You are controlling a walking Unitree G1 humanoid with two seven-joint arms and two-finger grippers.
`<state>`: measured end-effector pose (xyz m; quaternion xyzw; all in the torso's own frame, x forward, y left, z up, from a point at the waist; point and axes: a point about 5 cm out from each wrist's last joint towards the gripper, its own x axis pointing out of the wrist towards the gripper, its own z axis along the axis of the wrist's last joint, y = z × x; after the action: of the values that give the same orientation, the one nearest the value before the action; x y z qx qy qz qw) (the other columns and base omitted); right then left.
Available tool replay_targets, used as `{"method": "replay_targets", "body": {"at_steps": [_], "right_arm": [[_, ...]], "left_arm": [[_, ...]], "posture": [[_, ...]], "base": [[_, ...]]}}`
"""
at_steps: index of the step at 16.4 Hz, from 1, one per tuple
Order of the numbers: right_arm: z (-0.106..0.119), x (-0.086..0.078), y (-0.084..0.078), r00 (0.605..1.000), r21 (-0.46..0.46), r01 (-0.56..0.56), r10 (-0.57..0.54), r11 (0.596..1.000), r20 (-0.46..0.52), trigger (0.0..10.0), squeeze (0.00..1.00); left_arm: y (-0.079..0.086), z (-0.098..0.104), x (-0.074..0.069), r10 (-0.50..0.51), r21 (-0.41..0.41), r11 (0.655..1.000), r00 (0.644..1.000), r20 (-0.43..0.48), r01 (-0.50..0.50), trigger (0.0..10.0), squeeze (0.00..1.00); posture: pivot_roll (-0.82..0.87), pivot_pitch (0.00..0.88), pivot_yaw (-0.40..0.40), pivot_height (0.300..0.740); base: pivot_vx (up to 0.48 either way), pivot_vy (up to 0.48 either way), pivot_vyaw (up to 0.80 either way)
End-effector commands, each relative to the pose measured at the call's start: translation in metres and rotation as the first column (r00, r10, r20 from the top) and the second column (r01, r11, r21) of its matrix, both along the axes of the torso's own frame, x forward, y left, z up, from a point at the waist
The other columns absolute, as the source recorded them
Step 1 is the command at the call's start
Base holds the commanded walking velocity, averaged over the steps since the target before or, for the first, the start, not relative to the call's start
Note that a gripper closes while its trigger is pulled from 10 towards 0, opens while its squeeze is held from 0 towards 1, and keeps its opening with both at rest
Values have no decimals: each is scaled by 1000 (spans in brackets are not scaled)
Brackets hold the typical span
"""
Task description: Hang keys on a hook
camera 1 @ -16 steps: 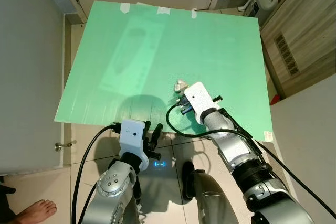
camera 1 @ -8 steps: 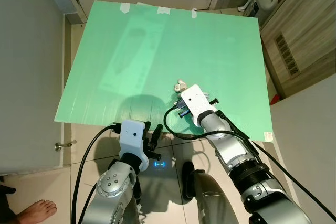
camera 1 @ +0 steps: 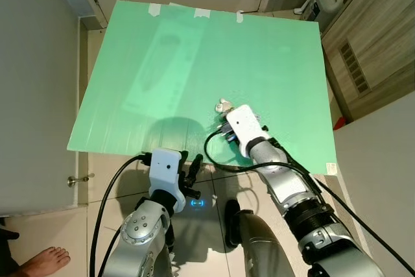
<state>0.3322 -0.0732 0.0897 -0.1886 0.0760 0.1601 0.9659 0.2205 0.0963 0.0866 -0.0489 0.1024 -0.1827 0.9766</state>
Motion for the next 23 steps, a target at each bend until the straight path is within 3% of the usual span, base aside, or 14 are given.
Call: {"method": "replay_targets", "body": {"at_steps": [1, 5, 7, 8, 10, 12, 13, 14, 15, 16, 20, 21, 22, 23], "right_arm": [[-9, -3, -1, 999, 6, 34, -33, 999, -39, 10000, 0], [-5, 5, 9, 996, 73, 66, -61, 995, -65, 10000, 0], [-4, 7, 9, 998, 36, 26, -24, 999, -60, 10000, 0], [-5, 8, 4, 998, -25, -13, 12, 1000, -60, 10000, 0], [-9, 9, -12, 995, -133, -76, 66, 988, -76, 10000, 0], [-13, 12, -50, 990, -234, -62, 30, 970, -138, 10000, 0], [-16, 12, -59, 985, -243, -54, 11, 968, -174, 10000, 0], [-17, 12, -61, 982, -239, -50, 5, 970, -188, 10000, 0], [-21, 11, -61, 973, -177, -28, -13, 984, -229, 10000, 0], [-26, 10, -55, 963, -90, -10, -15, 996, -269, 10000, 0], [-26, 14, -35, 948, 41, 7, 7, 999, -319, 10000, 0], [-26, 14, -34, 945, 50, 4, 12, 999, -328, 7569, 0], [-27, 14, -34, 941, 65, 20, 3, 998, -338, 0, 0], [-28, 14, -35, 942, 59, 20, 1, 998, -336, 0, 0]], "left_arm": [[-2, -2, -6, -6, -2, 1000, 1000, -17, 6, 10000, 0], [-3, -2, -7, -10, -3, 1000, 1000, -19, 10, 10000, 0], [-3, -1, -7, -10, -2, 1000, 1000, -18, 10, 10000, 0], [-3, -1, -7, -8, -2, 1000, 1000, -17, 8, 10000, 0], [-3, -1, -7, -6, -2, 1000, 1000, -15, 6, 10000, 0], [-3, -1, -7, -4, -4, 1000, 1000, -14, 4, 10000, 0], [-4, 0, -6, -5, -6, 1000, 1000, -14, 5, 10000, 0], [-4, 0, -6, -7, -8, 1000, 1000, -13, 6, 10000, 0], [-5, 0, -6, -9, -9, 1000, 1000, -13, 9, 10000, 0], [-6, 0, -5, -11, -11, 1000, 1000, -12, 11, 10000, 0], [-5, 1, -4, -8, -8, 1000, 1000, -7, 8, 10000, 0], [-4, 1, -4, -5, -6, 1000, 1000, -6, 5, 10000, 0], [-3, 1, -5, 0, -5, 1000, 1000, -5, 0, 10000, 0], [-4, 1, -5, 0, -5, 1000, 1000, -5, 0, 10000, 0]], "posture": [[94, 393, -50, 740], [98, 398, -51, 740], [98, 398, -51, 740], [100, 397, -54, 740], [99, 396, -57, 740], [83, 396, -61, 740], [83, 396, -61, 740], [77, 396, -62, 740], [77, 396, -62, 740], [76, 397, -62, 740], [86, 394, -67, 740], [89, 393, -69, 740], [89, 393, -69, 740], [90, 391, -71, 740]], "base": [[0, 0, 0], [0, 0, 0], [0, 0, 0], [0, 0, 0], [0, 0, 0], [0, 0, 0], [0, 0, 0], [0, 0, 0], [0, 0, 0], [0, 0, 0], [0, 0, 0], [0, 0, 0], [0, 0, 0], [0, 0, 0]]}}
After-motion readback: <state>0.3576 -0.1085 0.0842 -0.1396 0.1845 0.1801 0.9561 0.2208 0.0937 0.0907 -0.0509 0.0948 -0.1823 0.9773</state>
